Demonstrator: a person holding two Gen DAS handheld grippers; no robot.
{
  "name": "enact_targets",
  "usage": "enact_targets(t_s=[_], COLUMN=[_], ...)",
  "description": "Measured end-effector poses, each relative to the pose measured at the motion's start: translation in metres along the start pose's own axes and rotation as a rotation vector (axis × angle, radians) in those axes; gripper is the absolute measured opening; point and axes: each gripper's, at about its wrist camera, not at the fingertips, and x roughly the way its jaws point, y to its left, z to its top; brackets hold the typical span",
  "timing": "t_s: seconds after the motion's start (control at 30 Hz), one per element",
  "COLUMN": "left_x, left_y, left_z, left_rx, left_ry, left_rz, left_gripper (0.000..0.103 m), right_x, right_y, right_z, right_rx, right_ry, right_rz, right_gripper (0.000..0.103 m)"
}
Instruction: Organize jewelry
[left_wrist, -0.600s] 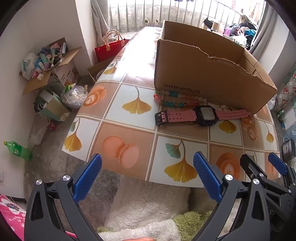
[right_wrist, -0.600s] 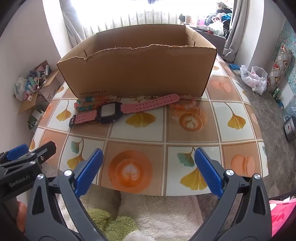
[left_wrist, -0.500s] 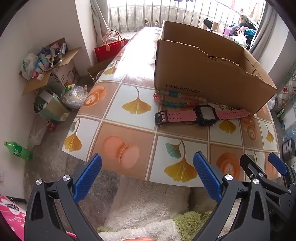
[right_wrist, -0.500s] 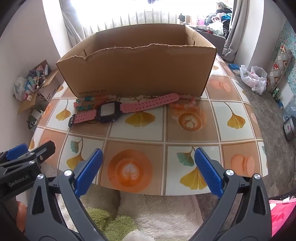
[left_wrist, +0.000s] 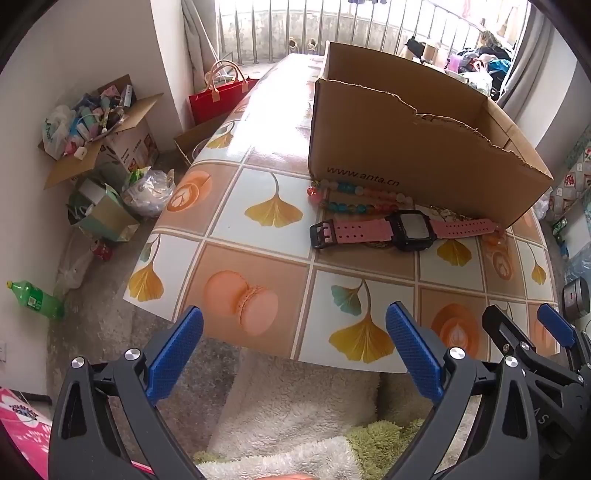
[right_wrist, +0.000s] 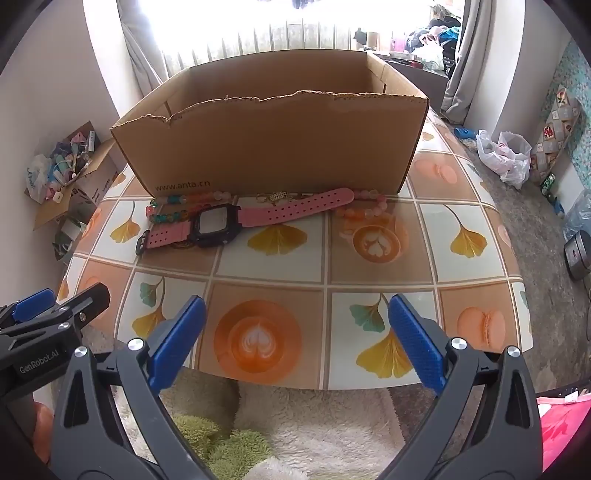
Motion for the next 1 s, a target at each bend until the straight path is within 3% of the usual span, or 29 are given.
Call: enact_targets(t_s=[1.0], left_x=[-0.0019], left_y=[-0.0015], left_z=[0.0004], left_rx=[0.009], left_ry=[-0.008], left_rz=[0.000], left_gripper=[0.096], right_x=[0.0005], right_y=[-0.0014], right_z=[-0.0012], right_rx=[0.007], right_ry=[0.002], right_rz=[-0.001], right_gripper=[0.096])
